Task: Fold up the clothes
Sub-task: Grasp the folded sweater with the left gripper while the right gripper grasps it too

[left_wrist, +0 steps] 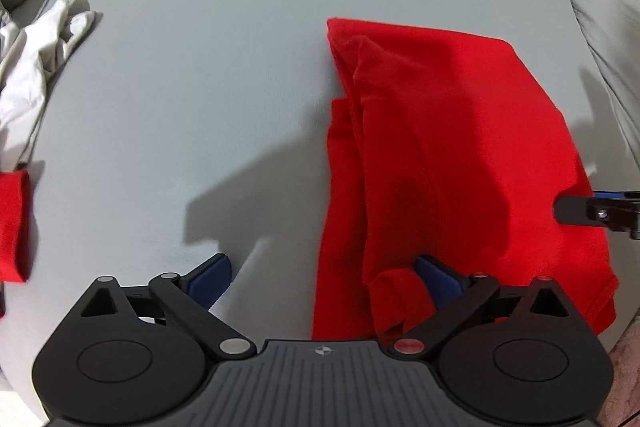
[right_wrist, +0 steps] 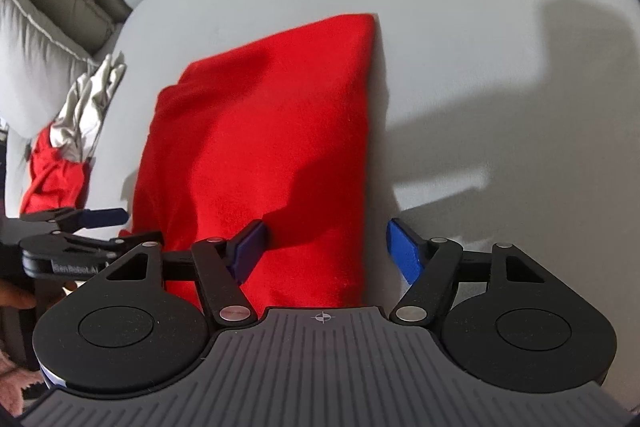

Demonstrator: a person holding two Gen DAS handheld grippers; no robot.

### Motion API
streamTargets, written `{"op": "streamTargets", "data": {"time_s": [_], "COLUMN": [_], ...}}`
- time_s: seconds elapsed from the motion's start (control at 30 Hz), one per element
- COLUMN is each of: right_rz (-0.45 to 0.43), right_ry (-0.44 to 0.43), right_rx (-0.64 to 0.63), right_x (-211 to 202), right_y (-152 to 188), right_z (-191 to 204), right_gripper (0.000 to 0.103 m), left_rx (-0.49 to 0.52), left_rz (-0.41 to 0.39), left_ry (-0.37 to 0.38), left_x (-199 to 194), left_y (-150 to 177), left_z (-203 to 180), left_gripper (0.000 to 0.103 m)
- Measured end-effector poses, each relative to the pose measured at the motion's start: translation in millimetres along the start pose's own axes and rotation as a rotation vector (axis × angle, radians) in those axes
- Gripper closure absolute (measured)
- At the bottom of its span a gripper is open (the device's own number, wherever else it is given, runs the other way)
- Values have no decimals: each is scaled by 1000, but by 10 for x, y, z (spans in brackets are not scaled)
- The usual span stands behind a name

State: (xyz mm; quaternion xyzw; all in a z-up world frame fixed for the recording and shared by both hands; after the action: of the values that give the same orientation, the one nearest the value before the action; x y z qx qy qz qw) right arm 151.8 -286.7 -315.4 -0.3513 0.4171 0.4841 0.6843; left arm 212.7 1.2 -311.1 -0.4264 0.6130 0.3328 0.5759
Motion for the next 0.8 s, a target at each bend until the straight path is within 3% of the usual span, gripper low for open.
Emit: {"op": "streamTargets", "data": {"time_s": [0.03, 0.07, 0.1, 0.17, 0.2, 0.3, 0.37, 0.47, 0.6, 0.8], "right_rz": [2, 2, -2, -15, -24, -48, -66, -127, -210, -269], "right_ry": [2, 4, 14, 48, 69, 126, 161, 218, 254, 279], "right_rx": [-9, -12, -21, -42, -57, -122, -177, -284, -367, -343], "right_x": [17, 25, 51, 80, 89, 68, 29, -123, -425, -860], "right_y": [12, 23, 49, 96, 119, 160, 186, 270, 369, 367], "right_z": [14, 24, 64, 142, 192, 336, 429, 585, 665, 396], "right_gripper": [51, 57, 57, 61, 63, 74, 83, 85, 85, 85], "left_rx": [16, 28, 47, 91, 134, 253, 274, 299, 274, 299], "left_rz": [0, 0, 0, 6, 11, 8, -9, -56, -120, -209], "left_ry": [-6, -6, 1, 16, 2, -143, -185, -240, -201, -184], "left_x": [-4, -10, -24, -60, -83, -139, -188, -335, -606, -796], "left_y": [8, 11, 12, 5, 3, 41, 74, 152, 181, 52], "left_z": [-46, -85, -145, -280, -398, -721, -811, -952, -1112, -1718], "left_gripper": [12, 24, 42, 68, 71, 79, 81, 83, 83, 83]}}
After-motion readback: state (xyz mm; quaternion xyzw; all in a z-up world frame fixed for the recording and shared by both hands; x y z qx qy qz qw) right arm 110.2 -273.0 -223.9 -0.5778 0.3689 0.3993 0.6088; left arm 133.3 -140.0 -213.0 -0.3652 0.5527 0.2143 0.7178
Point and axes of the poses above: each gripper's, at about its wrist camera, not at the fingertips, and x roughly the way its jaws point, z to its left, y to its underside, the point moved 1 cm from there along x, roughly the way its jaws point, and after that the axes turned 7 degrees about z, right-handed, at the moved point
